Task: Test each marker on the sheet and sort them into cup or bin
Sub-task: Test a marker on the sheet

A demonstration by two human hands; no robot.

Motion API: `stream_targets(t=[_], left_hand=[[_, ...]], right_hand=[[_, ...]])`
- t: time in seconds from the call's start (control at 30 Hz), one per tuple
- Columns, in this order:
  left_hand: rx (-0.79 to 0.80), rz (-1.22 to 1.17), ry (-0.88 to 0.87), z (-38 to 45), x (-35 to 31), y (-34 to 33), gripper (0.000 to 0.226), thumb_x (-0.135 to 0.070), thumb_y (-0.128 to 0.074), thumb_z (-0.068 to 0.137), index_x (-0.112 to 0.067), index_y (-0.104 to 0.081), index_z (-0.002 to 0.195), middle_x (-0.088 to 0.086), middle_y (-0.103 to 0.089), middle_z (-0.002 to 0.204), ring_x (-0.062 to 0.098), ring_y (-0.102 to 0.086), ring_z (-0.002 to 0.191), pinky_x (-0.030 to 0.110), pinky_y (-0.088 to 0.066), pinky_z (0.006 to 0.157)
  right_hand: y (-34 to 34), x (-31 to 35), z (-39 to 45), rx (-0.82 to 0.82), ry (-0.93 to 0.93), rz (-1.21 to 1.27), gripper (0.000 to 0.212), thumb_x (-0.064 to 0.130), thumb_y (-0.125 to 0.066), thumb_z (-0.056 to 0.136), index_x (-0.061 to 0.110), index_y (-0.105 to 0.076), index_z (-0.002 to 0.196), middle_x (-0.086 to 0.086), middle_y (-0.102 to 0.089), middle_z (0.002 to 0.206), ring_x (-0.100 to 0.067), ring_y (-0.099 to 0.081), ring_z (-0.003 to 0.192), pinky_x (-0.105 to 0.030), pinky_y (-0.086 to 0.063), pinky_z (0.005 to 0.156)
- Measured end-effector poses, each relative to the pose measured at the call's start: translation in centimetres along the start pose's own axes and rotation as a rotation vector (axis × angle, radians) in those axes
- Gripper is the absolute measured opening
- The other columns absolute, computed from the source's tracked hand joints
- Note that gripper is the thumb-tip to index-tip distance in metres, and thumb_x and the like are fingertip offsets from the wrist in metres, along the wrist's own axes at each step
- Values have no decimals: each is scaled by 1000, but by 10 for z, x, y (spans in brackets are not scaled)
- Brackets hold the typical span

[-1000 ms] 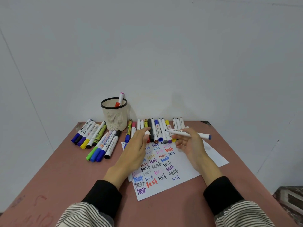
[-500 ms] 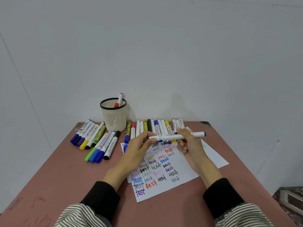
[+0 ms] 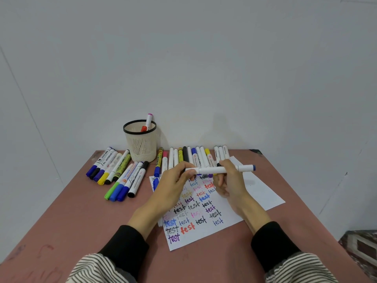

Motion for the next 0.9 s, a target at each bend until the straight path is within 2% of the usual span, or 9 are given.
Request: stream_targets(t=[0.07,0.13,0.27,0.47,0.57,0.7,0.8,0.9], left_hand=[[-3,-2,-6,0,-1,0,21,-30,-47,100,-19,-64,97,10,-61,80,13,-39,61,32,-33,57],[-9,-38,-3,0,-3,2,25,-28,-45,101,-17,-62,87,3,-54,70,10,-36,59,27,-31,56],[4,-53,19,0,-2,1,35,-33,-42,102,-14,-55,75,-5,-47,64,12,-36,59,28,-31,58],[4,-64,39,0,1,1,34,-38,-40,100,-14,-54,81,-11,-42,63,6,-34,59,19,-29,56],[10,-53,51,1,4,2,31,-41,-39,99,-20,-53,81,-10,-41,65,5,-33,59,20,-29,57],[17,-84,58,1,5,2,31,-46,-39,96,-24,-52,79,-14,-43,62,7,-34,61,23,-31,60],[-49,-189,24,5,-6,6,25,-32,-44,100,-20,-60,84,-13,-46,58,5,-37,57,19,-33,56],[-164,-393,56,9,-12,15,23,-26,-51,97,-11,-68,97,-10,-48,58,4,-41,54,17,-37,54]], right_hand=[[-1,1,0,9,7,-9,56,25,-40,95,12,-34,41,-1,-26,39,-11,-18,34,-18,-17,38],[-2,4,-1,18,28,-2,54,22,-40,95,11,-35,42,-1,-27,38,-11,-18,35,-20,-17,39],[-6,7,-2,26,65,-13,51,20,-43,93,14,-38,42,-3,-29,42,-12,-18,39,-21,-17,40],[-10,7,-6,32,85,-62,56,20,-41,93,17,-42,37,0,-28,39,-11,-20,39,-22,-18,42],[-13,6,-7,44,97,-74,50,19,-41,95,11,-36,45,0,-29,39,-11,-23,39,-22,-19,43],[-14,3,-5,66,92,-61,52,20,-40,96,9,-36,45,-1,-27,40,-11,-21,38,-21,-19,42],[-14,3,-4,62,53,13,50,25,-45,96,11,-36,49,-1,-26,40,-11,-20,37,-21,-18,39],[-14,5,-2,95,-8,122,49,42,-58,92,15,-40,56,3,-27,43,-9,-19,36,-21,-15,40]])
Point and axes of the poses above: each hand's wrist, its own z-axis towards the middle knuckle, its own y-axis out of the back of the hand, x = y × z, the point moved 7 cm from there along z, towards the middle knuckle
